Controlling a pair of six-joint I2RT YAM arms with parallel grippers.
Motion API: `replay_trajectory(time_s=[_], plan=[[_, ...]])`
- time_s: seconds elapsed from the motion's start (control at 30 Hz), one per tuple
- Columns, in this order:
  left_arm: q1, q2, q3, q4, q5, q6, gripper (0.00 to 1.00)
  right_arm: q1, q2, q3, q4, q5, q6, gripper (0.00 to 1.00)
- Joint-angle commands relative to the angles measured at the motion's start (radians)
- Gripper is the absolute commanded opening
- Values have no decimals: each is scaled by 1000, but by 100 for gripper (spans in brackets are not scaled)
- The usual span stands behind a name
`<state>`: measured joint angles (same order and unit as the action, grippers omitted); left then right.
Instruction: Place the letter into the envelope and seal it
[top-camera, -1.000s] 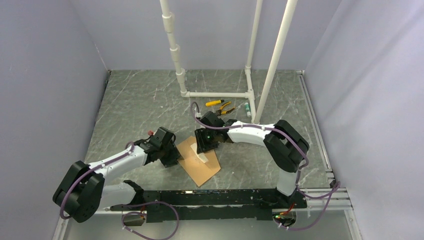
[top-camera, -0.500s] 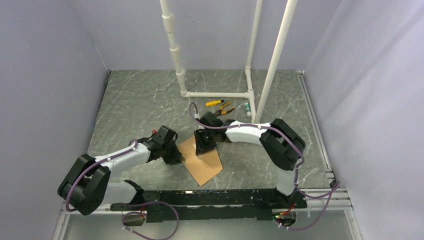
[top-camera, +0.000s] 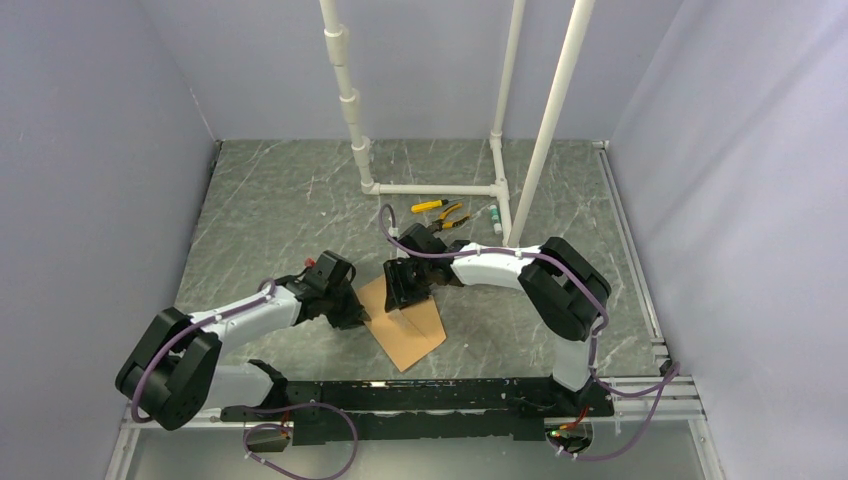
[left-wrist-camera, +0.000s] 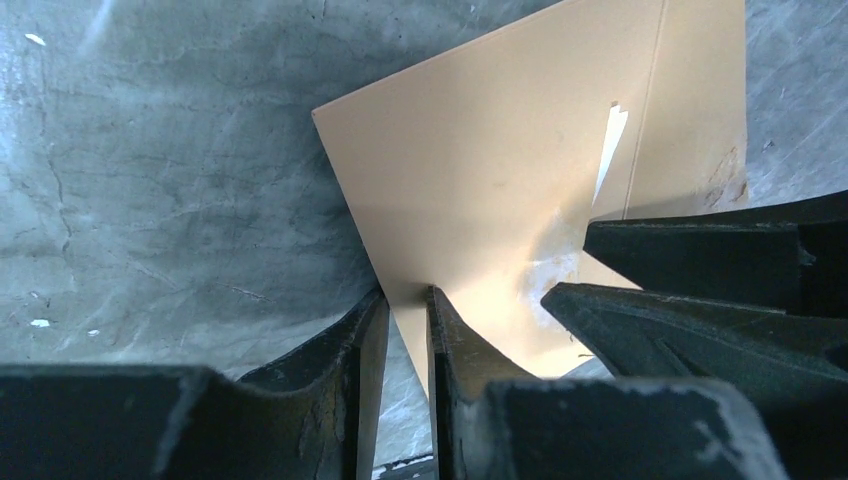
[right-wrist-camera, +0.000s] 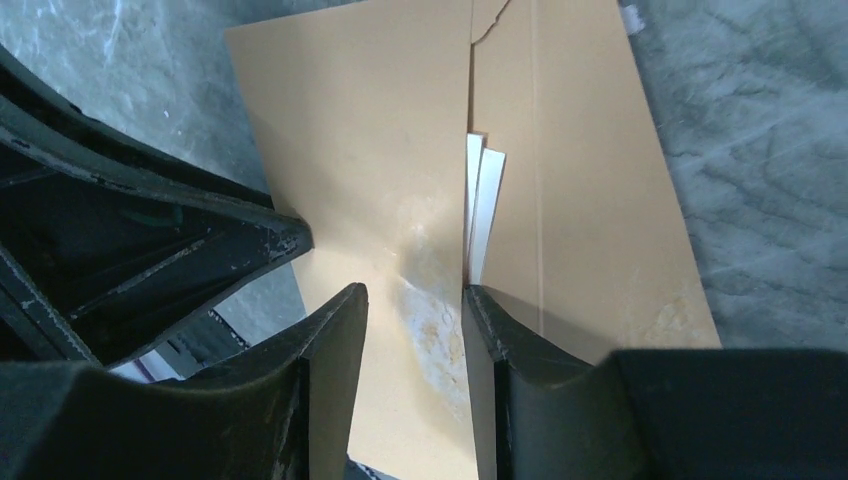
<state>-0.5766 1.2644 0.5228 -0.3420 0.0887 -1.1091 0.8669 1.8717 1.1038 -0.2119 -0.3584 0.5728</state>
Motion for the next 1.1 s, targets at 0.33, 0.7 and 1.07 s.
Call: replay_trajectory(time_s=[0.33,0.7,1.07], plan=[[3,-31,-12,-91,-87,38,38,6,-62,9,136,150,-23,43],[3,15,19,-74,-127,50,42,4,18,45,119,107,3,48],[11,96,33,-5,-98,70,41,4,62,12,238,-42,68,46]])
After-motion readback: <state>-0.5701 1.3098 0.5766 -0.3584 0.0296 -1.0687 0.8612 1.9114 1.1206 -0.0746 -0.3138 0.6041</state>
